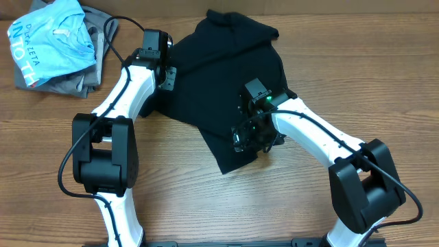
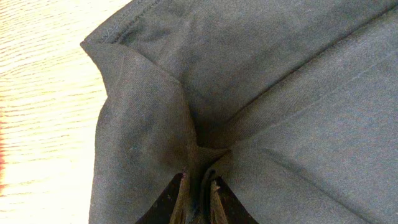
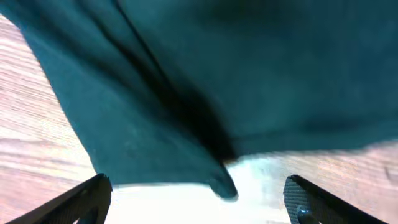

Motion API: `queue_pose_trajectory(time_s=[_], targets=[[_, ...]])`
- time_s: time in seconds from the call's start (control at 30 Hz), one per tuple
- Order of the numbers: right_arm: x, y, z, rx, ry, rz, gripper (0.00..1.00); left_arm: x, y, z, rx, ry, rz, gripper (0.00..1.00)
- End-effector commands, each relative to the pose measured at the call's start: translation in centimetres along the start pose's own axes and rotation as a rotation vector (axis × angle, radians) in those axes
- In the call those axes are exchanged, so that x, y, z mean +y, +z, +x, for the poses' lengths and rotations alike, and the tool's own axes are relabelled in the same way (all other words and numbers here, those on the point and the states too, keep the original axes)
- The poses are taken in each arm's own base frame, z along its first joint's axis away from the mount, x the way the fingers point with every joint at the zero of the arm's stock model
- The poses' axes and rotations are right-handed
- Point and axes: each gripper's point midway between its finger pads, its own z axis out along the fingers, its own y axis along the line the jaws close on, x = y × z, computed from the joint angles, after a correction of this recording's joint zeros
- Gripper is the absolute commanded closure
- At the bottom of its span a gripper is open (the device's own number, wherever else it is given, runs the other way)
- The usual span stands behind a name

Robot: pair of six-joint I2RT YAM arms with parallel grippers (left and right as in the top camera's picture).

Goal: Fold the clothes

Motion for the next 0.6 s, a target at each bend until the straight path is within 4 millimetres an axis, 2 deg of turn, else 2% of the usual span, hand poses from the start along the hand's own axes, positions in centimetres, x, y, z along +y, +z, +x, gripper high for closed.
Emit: queue_pose_trajectory(time_s=[0.0, 0.1, 0.33, 0.57], targets=[[0.1, 0.5, 0.5, -0.006, -0.043, -0.027, 0.08, 0.8, -1.9, -1.6, -0.050, -0.029, -0.017, 0.83], [0.2, 0.9, 0.3, -0.018, -0.046, -0.042, 0.17, 0.8, -1.9, -1.5, -0.046, -0.028, -0.016, 0.83], [0.3, 1.5, 0.7, -0.009, -0.045, -0.060, 0.18, 0.7, -1.8, -1.4, -0.042, -0.027, -0.010, 0.83], [0.0, 2.3, 2.0, 0.033, -0.028, -0.064, 0.36, 0.7, -1.8, -1.4, -0.041, -0.027, -0.010, 0.83]])
